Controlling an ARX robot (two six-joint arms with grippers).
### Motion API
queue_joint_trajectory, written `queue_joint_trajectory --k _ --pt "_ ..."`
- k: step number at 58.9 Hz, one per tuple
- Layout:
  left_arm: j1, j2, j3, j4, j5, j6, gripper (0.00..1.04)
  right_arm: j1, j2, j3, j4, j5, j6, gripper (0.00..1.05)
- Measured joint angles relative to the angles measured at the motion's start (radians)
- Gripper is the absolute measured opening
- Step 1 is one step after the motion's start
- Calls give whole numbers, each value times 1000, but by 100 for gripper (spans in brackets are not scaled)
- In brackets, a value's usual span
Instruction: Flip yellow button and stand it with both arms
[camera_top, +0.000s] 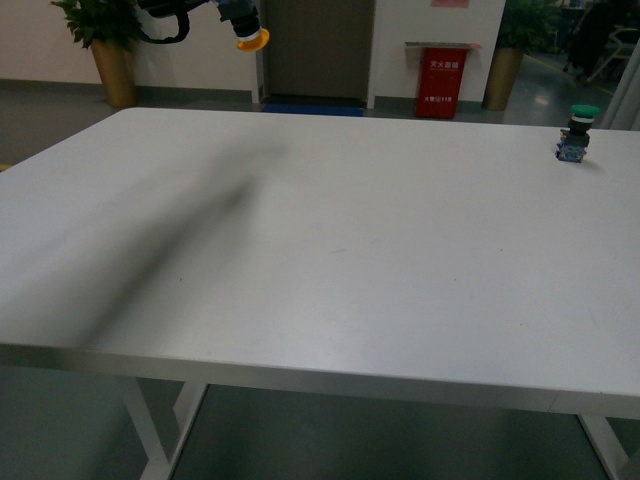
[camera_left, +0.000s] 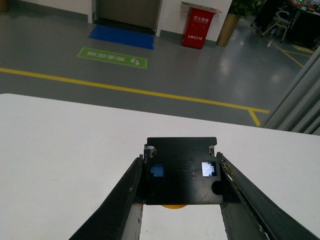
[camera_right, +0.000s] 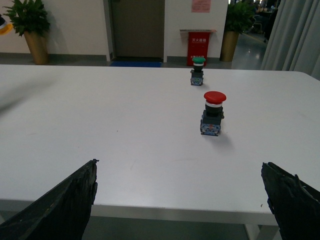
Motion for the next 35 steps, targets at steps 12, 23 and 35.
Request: queue_joint_trajectory --k 12,23,35 --pt "-26 14 -24 98 64 -113 36 0 0 0 0 0 0 98" --pt "-76 16 -81 276 349 -399 36 0 0 0 0 0 0 98" --pt "-155 31 -174 551 637 -777 36 0 0 0 0 0 0 98"
